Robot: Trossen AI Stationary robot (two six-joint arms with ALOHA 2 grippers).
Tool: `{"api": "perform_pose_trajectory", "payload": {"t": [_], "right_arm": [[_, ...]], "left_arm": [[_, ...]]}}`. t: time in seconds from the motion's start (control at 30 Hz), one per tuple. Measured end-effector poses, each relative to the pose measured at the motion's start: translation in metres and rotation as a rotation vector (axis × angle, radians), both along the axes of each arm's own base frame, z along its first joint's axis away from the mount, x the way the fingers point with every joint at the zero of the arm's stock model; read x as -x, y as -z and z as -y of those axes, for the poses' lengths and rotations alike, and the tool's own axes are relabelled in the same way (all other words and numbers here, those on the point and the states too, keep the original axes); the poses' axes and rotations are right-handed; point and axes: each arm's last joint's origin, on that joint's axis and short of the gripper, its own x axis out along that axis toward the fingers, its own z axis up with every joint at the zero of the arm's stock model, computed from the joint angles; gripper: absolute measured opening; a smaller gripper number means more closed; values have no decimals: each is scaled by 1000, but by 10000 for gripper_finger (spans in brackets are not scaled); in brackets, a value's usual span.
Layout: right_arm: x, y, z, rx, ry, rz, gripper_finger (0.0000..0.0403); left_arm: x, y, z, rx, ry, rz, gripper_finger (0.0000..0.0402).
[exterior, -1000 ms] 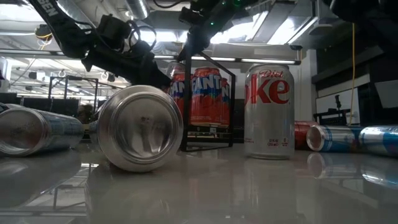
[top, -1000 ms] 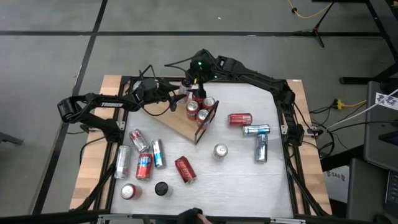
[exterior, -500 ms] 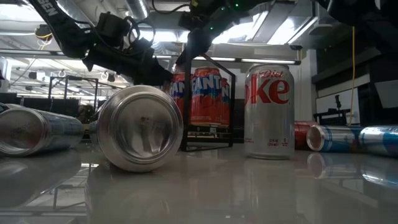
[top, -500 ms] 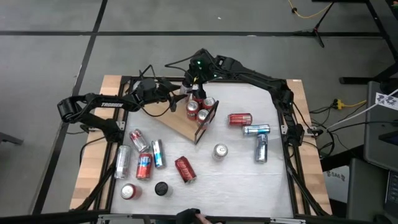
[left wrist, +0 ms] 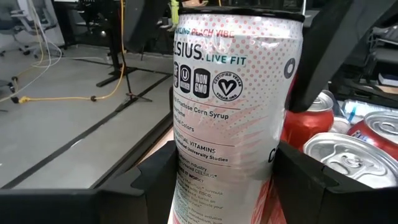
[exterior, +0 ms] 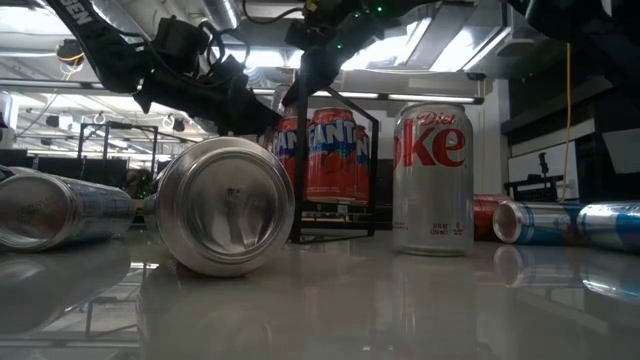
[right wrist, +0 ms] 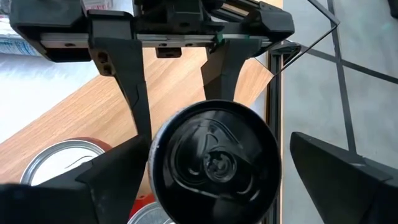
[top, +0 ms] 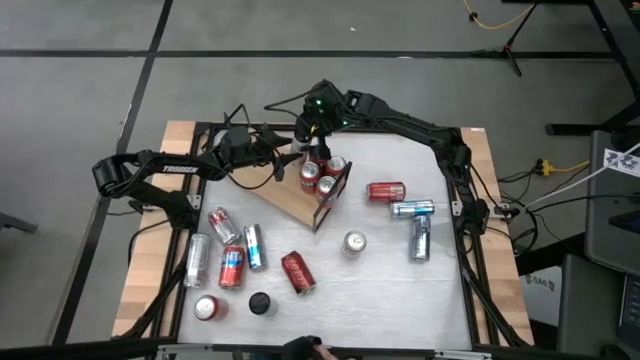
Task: Pick and place cans onto a shelf
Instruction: Put the top pink/white soda can on the shelf
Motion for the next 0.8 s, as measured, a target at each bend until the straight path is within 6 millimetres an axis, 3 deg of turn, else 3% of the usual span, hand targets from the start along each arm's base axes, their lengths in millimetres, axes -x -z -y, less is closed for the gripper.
{"api": "perform_pose_trajectory", "payload": {"t": [0.17, 0.53, 0.8], "right_arm": [[0, 0, 0, -10, 1, -5, 360], [0, 0, 0, -17, 5, 1, 260], [0, 0, 0, -30, 15, 5, 271]], "left_arm": [[0, -2, 0, -14, -3, 21, 209], [0, -4, -1, -31, -14, 26, 209], [0, -4, -1, -27, -24, 27, 235]]}}
